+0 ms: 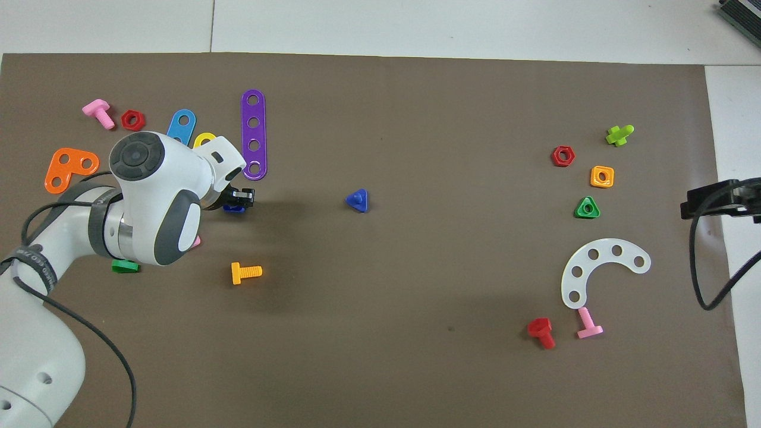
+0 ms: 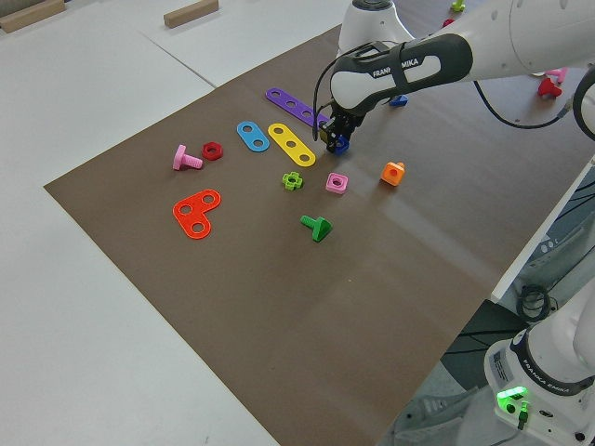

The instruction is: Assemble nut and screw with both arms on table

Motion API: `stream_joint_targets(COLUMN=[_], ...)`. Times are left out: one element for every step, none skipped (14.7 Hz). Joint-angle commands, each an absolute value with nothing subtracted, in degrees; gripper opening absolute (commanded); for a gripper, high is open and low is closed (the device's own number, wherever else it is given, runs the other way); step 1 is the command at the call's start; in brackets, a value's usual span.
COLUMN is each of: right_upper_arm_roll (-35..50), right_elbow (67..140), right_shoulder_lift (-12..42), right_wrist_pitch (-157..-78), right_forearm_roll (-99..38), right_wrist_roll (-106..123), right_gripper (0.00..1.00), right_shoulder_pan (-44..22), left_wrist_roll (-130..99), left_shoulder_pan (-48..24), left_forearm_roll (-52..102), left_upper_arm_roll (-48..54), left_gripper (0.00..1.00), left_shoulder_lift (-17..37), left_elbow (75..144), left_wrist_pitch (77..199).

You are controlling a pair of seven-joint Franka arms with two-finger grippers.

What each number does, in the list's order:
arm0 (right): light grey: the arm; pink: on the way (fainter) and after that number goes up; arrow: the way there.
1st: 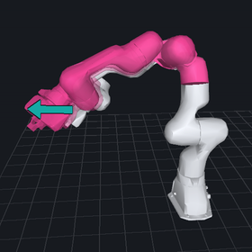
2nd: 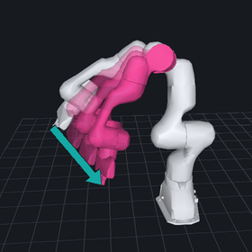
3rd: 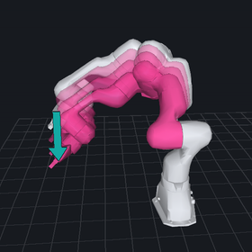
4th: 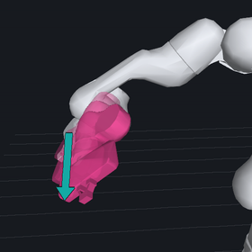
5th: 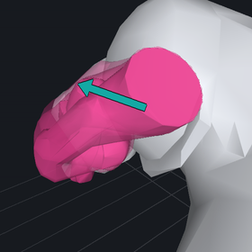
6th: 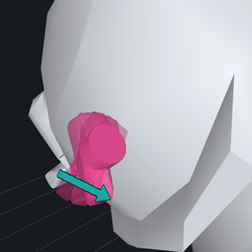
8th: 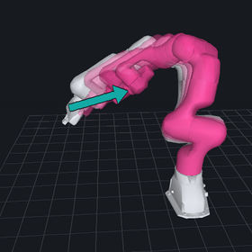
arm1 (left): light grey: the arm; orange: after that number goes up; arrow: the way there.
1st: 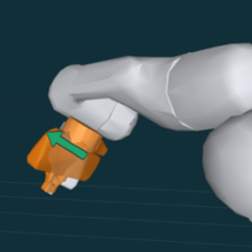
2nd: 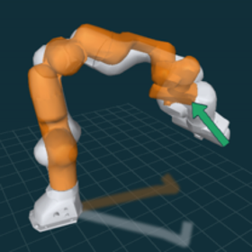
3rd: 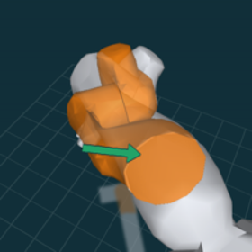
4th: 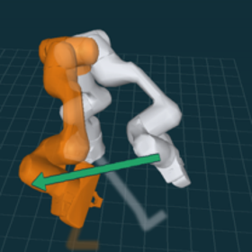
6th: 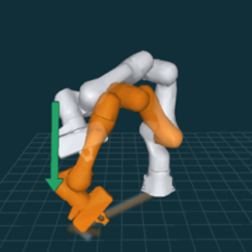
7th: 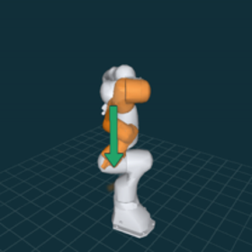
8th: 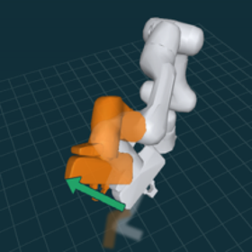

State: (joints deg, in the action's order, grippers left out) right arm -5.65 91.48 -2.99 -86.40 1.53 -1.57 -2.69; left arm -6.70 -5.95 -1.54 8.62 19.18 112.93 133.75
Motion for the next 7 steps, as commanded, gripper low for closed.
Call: stream_joint_targets(right_upper_arm_roll=[-5.36, -5.36, -5.36, -5.36, -5.36, -5.36, -5.36], right_elbow=[92.99, 92.99, 92.90, 92.99, 92.99, 92.99, 92.99], right_shoulder_lift=[-4.22, -4.22, -4.22, -4.22, -4.22, -4.22, -4.22], right_wrist_pitch=[-87.01, -87.01, -87.01, -87.01, -87.01, -87.01, -87.01], right_forearm_roll=[0.88, 0.88, 0.88, 0.88, 0.88, 0.88, 0.88], right_wrist_roll=[-2.02, -2.02, -2.02, -2.02, -2.02, -2.02, -2.02], right_gripper=[1.00, 1.00, 1.00, 1.00, 1.00, 1.00, 1.00], right_shoulder_pan=[-2.29, -2.29, -2.29, -2.29, -2.29, -2.29, -2.29], left_wrist_roll=[-11.48, -14.30, -17.89, -21.67, -24.41, -26.35, -28.72], left_shoulder_pan=[-10.00, -11.85, -13.95, -16.06, -18.09, -20.28, -22.65], left_forearm_roll=[-2.81, -2.46, -2.29, -2.02, -1.33, -0.36, 0.43], left_upper_arm_roll=[7.91, 7.91, 8.00, 8.00, 8.00, 8.00, 8.00], left_gripper=[0.01, 0.01, 0.01, 0.01, 0.01, 0.01, 0.01], left_shoulder_lift=[21.70, 22.32, 22.76, 23.37, 24.07, 24.87, 25.83], left_elbow=[105.58, 103.64, 101.80, 99.69, 97.23, 95.38, 93.71], left_wrist_pitch=[128.68, 128.06, 127.10, 126.05, 124.56, 123.06, 122.26])
